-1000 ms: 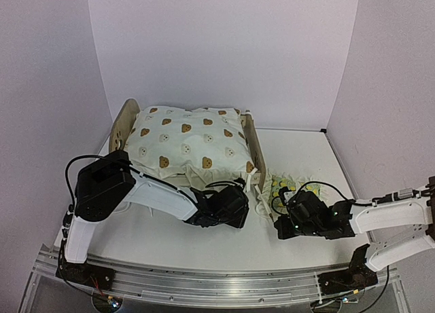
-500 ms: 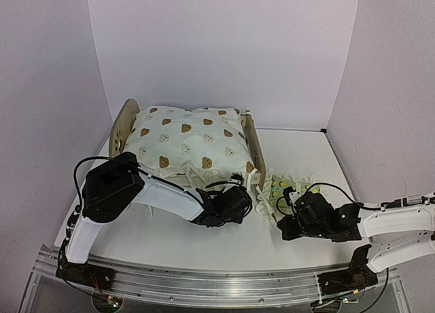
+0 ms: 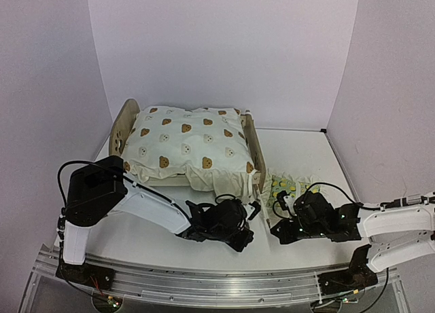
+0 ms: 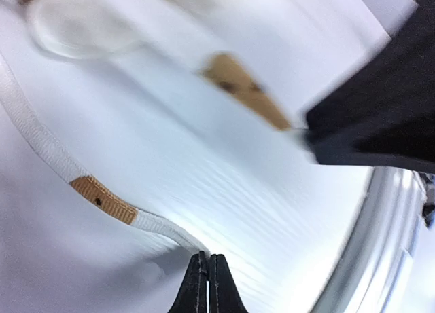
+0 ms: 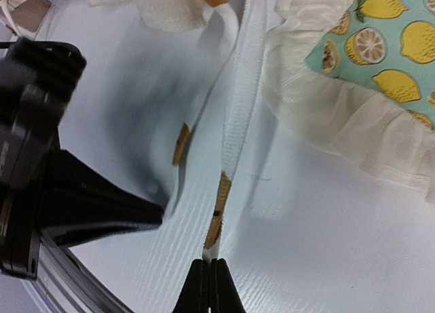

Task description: Set up the pet bed

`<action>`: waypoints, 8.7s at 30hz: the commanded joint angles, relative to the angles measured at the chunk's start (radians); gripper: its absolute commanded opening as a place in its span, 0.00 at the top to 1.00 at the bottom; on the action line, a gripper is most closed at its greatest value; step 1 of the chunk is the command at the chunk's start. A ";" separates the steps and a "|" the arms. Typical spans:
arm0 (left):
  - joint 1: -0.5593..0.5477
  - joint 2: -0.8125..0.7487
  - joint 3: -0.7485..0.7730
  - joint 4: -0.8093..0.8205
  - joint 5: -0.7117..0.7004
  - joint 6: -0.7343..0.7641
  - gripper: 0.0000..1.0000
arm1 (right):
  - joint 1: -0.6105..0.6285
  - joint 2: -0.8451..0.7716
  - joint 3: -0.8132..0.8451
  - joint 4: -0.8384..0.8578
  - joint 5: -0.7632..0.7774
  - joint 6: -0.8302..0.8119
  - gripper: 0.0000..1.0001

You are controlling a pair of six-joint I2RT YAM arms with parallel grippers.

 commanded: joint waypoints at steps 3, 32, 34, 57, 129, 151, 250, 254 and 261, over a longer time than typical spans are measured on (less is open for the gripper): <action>-0.026 -0.131 0.001 -0.064 0.143 0.013 1.00 | 0.019 0.055 0.026 -0.024 -0.224 -0.011 1.00; -0.044 -0.109 0.304 -0.451 0.041 0.034 1.00 | 0.040 -0.042 -0.058 -0.019 -0.013 0.006 0.66; -0.044 -0.118 0.291 -0.457 0.039 0.033 1.00 | 0.040 -0.099 -0.075 -0.022 0.013 0.006 0.58; 0.008 0.079 0.421 -0.459 0.188 0.038 0.97 | 0.041 -0.237 -0.130 -0.064 0.217 0.051 0.52; -0.133 0.439 0.879 -0.821 -0.386 -0.052 0.71 | 0.038 -0.481 0.096 -0.463 0.456 -0.036 0.44; -0.141 0.070 0.422 -0.367 -0.167 0.058 1.00 | 0.039 -0.424 0.137 -0.459 0.473 -0.048 0.46; -0.097 0.126 0.217 -0.299 -0.413 -0.048 0.71 | 0.038 -0.083 0.069 -0.211 0.223 0.000 0.46; -0.088 0.094 0.156 -0.286 -0.447 -0.053 0.88 | 0.038 -0.037 0.072 -0.162 0.185 0.011 0.46; -0.077 0.022 0.032 -0.248 -0.485 -0.058 0.93 | 0.039 0.085 0.085 0.004 0.196 0.053 0.46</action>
